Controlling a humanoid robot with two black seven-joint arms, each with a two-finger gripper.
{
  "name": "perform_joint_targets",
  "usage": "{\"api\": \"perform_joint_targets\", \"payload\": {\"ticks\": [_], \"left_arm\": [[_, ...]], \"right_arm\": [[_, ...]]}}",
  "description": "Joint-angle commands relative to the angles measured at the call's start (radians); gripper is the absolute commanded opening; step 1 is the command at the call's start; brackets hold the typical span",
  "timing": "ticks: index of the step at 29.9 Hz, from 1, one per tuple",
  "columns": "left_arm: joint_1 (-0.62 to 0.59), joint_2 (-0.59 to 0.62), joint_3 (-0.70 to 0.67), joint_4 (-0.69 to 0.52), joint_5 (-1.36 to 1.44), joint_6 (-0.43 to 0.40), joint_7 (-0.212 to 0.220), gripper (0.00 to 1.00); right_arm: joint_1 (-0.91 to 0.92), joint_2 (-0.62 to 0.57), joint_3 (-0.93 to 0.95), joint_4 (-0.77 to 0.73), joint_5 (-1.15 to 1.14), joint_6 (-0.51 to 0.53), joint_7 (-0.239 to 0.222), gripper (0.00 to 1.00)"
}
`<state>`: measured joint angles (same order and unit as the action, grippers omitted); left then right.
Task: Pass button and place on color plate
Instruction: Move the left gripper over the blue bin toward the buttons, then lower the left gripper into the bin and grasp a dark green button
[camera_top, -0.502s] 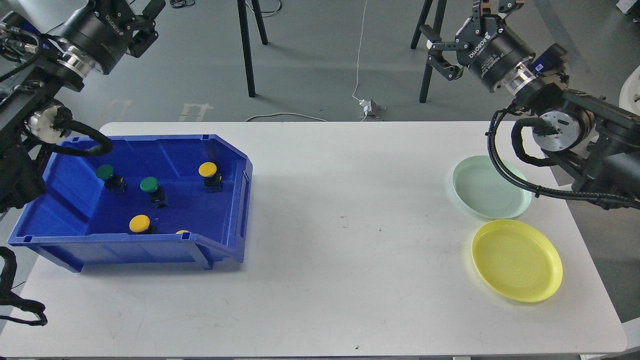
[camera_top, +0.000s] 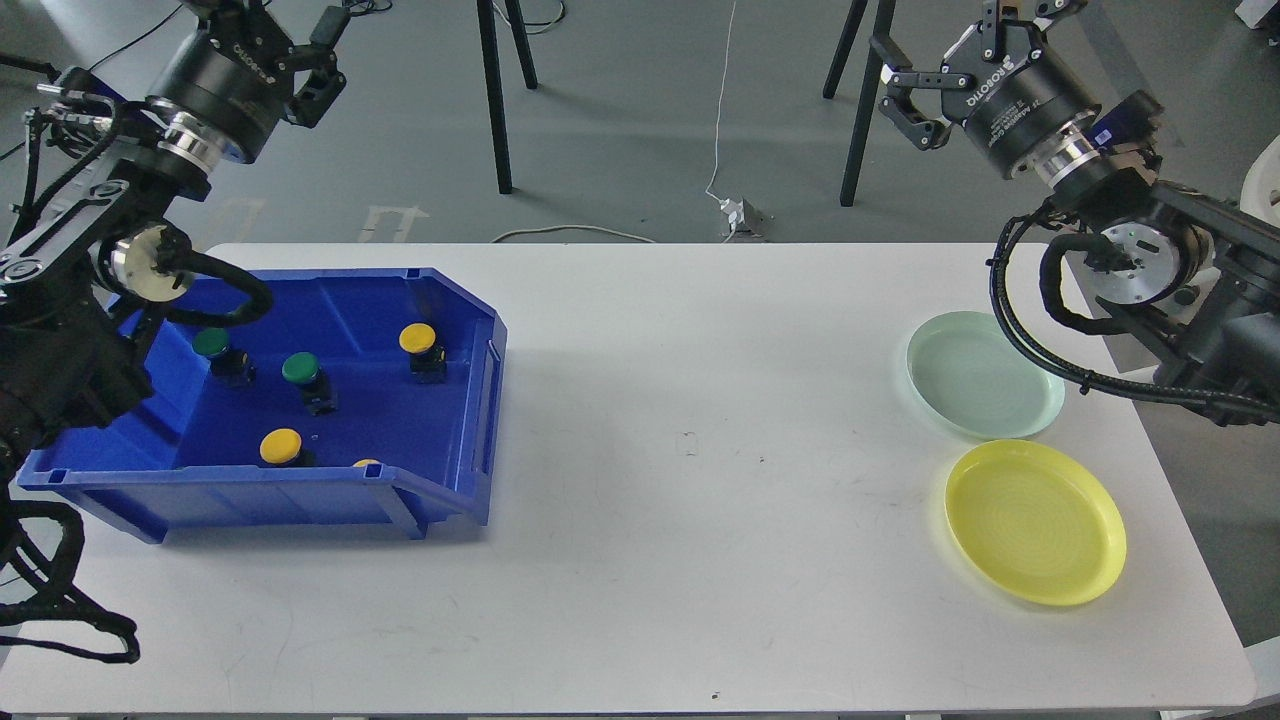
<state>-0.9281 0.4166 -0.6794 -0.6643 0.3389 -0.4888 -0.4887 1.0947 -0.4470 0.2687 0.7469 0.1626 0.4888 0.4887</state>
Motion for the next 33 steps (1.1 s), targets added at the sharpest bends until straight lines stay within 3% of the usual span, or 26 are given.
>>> {"api": "perform_joint_targets", "payload": {"ticks": [1,5,11,14,18,24,33], "left_arm": [[0.136,0.024,-0.118,-0.251,-0.038,0.000,0.000,1.00],[0.204,0.108,-0.144,-0.513,-0.006,0.000,0.000,1.00],[0.238,0.373,-0.078,-0.653,0.314,0.000,0.000,1.00],[0.236,0.491,-0.068,-0.652,0.564,0.000,0.000,1.00],[0.219,0.554,-0.068,-0.598,0.918,0.000,0.000,1.00],[0.213,0.550,-0.040,-0.561,1.302,0.000,0.000,1.00],[0.141,0.496,0.158,-0.427,1.474,0.000,0.000,1.00]], "right_arm": [[-0.012,0.008,0.003,0.000,0.000,0.000,0.000,0.99],[-0.022,0.014,0.001,-0.001,-0.002,0.000,0.000,0.99],[-0.036,0.011,0.001,-0.004,-0.003,0.000,0.000,0.99],[-0.064,-0.001,0.000,-0.011,-0.003,0.000,0.000,0.99],[-0.145,-0.028,0.020,0.000,-0.003,0.000,0.000,0.99],[-0.216,-0.048,0.099,-0.003,-0.005,0.000,0.000,0.99],[-0.228,-0.088,0.129,-0.001,-0.005,0.000,0.000,0.99]]}}
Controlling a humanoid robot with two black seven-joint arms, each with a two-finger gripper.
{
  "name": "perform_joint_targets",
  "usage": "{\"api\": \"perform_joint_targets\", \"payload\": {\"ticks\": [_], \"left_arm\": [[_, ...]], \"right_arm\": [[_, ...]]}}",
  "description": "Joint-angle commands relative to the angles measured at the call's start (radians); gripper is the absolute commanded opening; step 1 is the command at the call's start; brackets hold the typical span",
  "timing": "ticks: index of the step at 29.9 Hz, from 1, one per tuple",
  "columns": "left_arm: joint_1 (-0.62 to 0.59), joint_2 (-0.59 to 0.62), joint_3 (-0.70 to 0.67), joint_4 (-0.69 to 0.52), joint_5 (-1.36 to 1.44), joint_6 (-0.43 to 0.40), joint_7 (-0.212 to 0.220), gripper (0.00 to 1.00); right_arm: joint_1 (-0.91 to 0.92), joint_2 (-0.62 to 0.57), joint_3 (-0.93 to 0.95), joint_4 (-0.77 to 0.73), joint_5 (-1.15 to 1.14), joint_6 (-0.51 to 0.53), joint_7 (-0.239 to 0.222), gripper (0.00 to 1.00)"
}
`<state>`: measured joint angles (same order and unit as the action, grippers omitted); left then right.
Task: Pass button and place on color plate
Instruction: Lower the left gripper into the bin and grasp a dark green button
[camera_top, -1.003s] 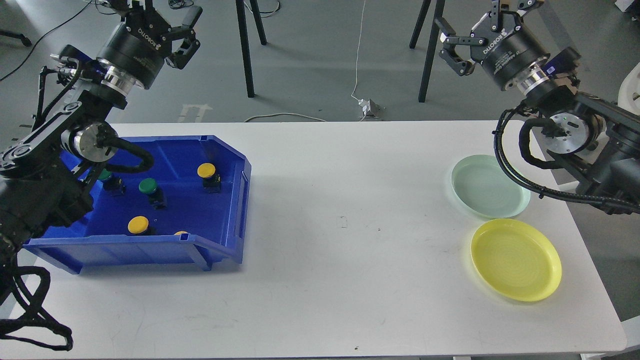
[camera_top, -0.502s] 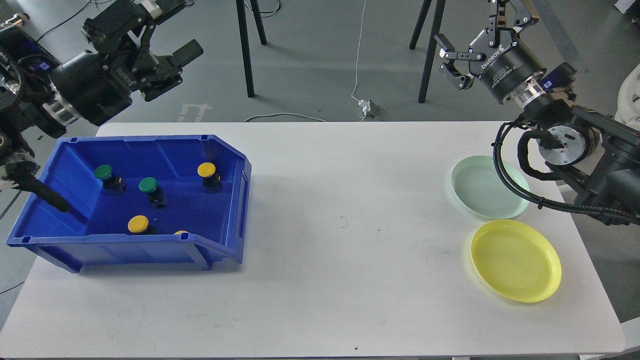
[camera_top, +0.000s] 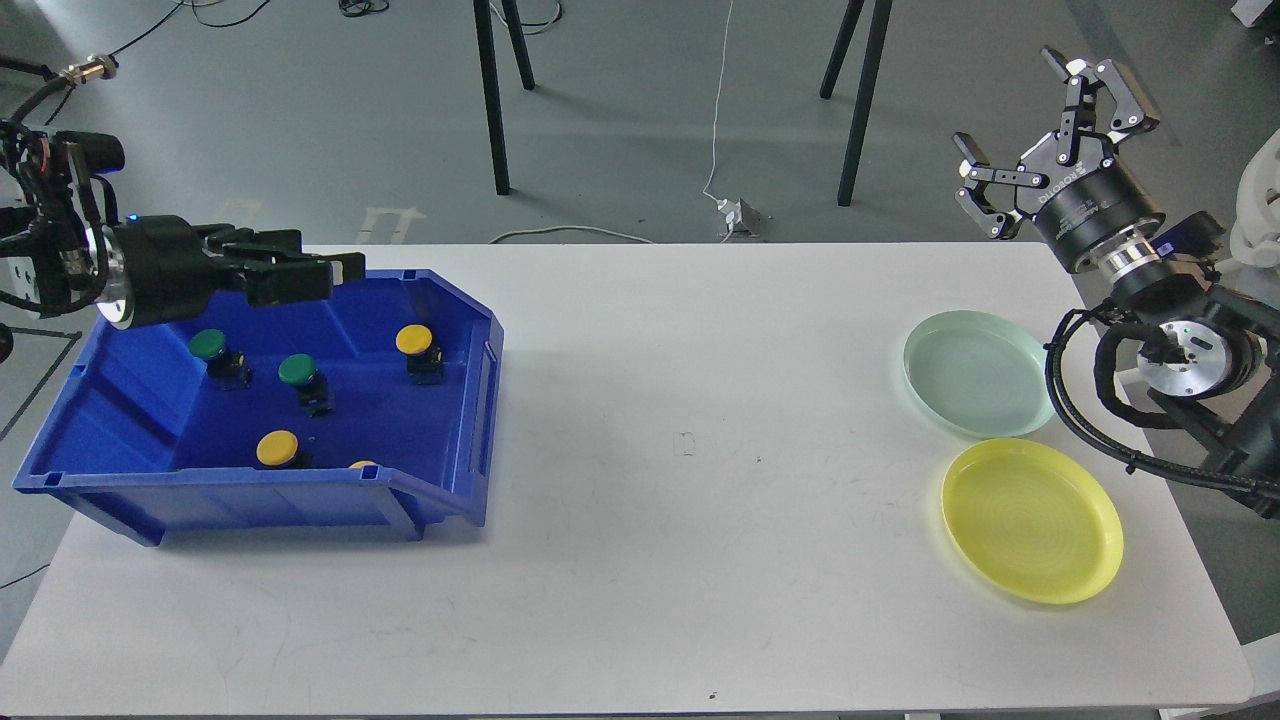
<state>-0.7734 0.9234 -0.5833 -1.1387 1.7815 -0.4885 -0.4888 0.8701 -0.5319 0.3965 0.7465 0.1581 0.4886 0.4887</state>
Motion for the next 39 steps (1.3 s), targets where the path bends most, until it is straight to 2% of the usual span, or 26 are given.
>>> {"api": "perform_joint_targets", "payload": {"ticks": [1,6,12,25,39], "left_arm": [[-0.015,-0.021,0.071,0.071,0.032,0.000,0.000,1.00],[-0.014,-0.103,0.094,0.206,0.033,0.000,0.000,1.00],[-0.015,-0.133,0.143,0.263,0.033,0.000,0.000,0.98],[-0.015,-0.230,0.151,0.442,0.033,0.000,0.000,0.98],[-0.023,-0.287,0.207,0.570,0.036,0.008,0.000,0.98]], "right_arm": [[-0.005,-0.003,0.001,-0.001,0.000,0.000,0.000,0.99],[-0.006,0.006,0.001,-0.001,-0.002,0.000,0.000,0.99],[-0.005,0.006,0.001,0.001,-0.002,0.000,0.000,0.99],[-0.009,0.010,0.002,0.004,-0.002,0.000,0.000,0.99],[-0.013,0.012,0.002,0.007,-0.002,0.000,0.000,0.99]]}}
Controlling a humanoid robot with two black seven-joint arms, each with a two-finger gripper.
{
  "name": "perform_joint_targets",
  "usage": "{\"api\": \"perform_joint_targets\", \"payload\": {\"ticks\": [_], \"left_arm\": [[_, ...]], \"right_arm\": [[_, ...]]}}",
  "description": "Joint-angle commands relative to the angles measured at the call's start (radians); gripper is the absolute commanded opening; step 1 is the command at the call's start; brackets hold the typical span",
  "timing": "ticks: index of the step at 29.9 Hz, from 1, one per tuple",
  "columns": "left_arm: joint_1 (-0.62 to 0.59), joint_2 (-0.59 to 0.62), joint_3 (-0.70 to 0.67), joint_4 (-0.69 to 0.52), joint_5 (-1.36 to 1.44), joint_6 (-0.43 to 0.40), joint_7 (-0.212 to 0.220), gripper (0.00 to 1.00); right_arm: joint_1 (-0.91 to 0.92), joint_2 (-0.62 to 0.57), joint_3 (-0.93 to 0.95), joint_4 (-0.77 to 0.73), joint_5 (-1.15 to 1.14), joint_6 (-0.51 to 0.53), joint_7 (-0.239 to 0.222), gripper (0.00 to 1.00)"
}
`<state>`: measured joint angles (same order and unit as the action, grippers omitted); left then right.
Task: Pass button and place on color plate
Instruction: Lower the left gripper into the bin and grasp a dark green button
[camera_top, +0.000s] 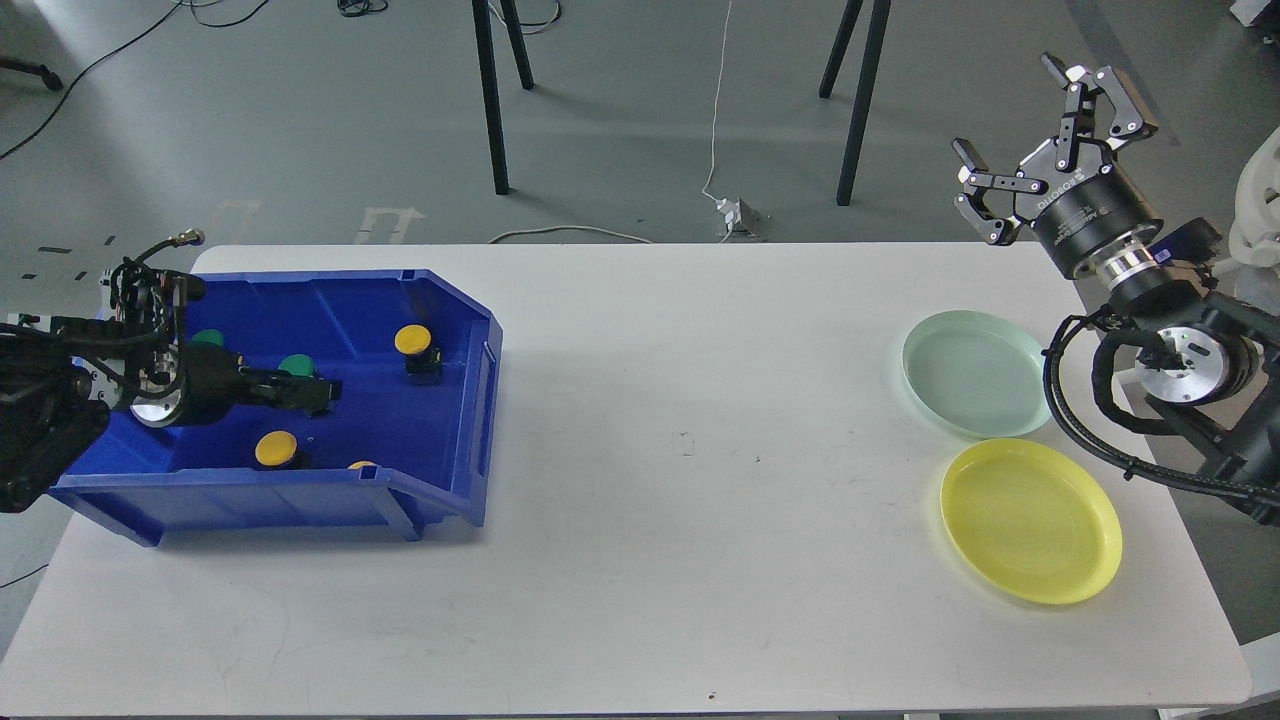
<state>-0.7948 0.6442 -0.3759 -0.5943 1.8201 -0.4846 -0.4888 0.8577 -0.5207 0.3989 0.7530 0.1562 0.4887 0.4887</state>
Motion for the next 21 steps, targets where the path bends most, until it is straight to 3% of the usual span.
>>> {"api": "perform_joint_targets", "payload": {"ticks": [1,21], "left_arm": [[-0.001,-0.008,0.000,0.028,-0.004,0.004,0.000,0.98],[-0.023,-0.087,0.002,0.153,-0.010,0.050,0.000,0.98]], "right_arm": [[-0.002,0.001,0.000,0.000,0.000,0.000,0.000,0.99],[-0.009,0.001,0.000,0.000,0.000,0.000,0.000,0.99]]}}
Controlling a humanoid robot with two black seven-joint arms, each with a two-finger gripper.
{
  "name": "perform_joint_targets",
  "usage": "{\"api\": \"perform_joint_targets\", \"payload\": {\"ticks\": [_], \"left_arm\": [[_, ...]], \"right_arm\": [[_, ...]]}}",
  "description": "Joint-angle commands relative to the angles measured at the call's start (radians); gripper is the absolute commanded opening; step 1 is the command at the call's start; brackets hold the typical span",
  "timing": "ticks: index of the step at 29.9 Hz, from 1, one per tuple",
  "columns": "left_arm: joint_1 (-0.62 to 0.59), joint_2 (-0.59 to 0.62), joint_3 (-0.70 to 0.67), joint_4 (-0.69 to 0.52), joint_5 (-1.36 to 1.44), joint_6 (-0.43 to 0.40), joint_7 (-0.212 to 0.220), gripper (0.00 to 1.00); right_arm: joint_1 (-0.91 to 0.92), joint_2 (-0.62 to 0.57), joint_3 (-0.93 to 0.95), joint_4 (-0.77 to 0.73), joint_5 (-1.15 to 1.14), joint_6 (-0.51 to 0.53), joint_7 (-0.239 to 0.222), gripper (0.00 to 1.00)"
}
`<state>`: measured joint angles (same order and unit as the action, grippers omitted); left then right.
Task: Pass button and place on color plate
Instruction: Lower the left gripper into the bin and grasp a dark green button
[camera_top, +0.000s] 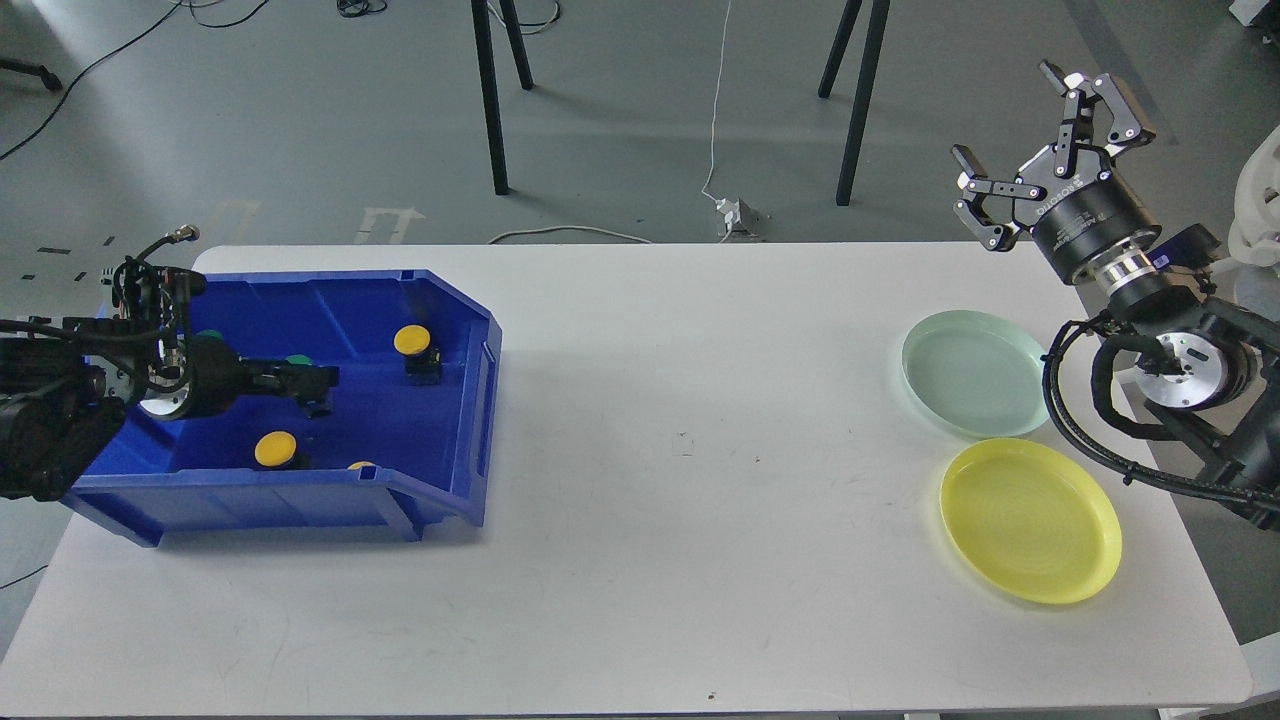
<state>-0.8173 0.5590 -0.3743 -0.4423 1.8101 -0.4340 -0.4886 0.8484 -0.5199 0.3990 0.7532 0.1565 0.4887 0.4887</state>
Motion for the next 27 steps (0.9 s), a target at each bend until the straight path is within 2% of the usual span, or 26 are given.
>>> {"api": "perform_joint_targets", "payload": {"ticks": [1,9,11,13,23,27], "left_arm": [[0.000,-0.002,0.000,0.001,0.000,0.000,0.000,0.98],[0.000,-0.027,0.002,0.030,-0.002,0.001,0.000,0.96],[0.000,-0.025,0.002,0.030,0.000,0.001,0.000,0.88],[0.000,-0.025,0.006,0.030,0.003,0.004,0.000,0.71],[-0.008,-0.025,0.031,0.030,-0.002,0.027,0.000,0.64],[-0.008,-0.025,0.031,0.030,0.000,0.029,0.000,0.51]], "right_arm": [[0.000,0.000,0.001,0.000,0.000,0.000,0.000,0.99],[-0.002,0.000,0.000,0.000,0.000,0.000,0.000,0.99],[-0.002,0.000,0.001,0.000,0.000,0.000,0.000,0.99],[-0.006,0.000,0.001,0.000,0.000,0.000,0.000,0.99],[-0.017,-0.002,0.001,0.009,0.000,0.000,0.000,0.99],[-0.022,0.000,0.001,0.014,0.000,0.000,0.000,0.99]]}}
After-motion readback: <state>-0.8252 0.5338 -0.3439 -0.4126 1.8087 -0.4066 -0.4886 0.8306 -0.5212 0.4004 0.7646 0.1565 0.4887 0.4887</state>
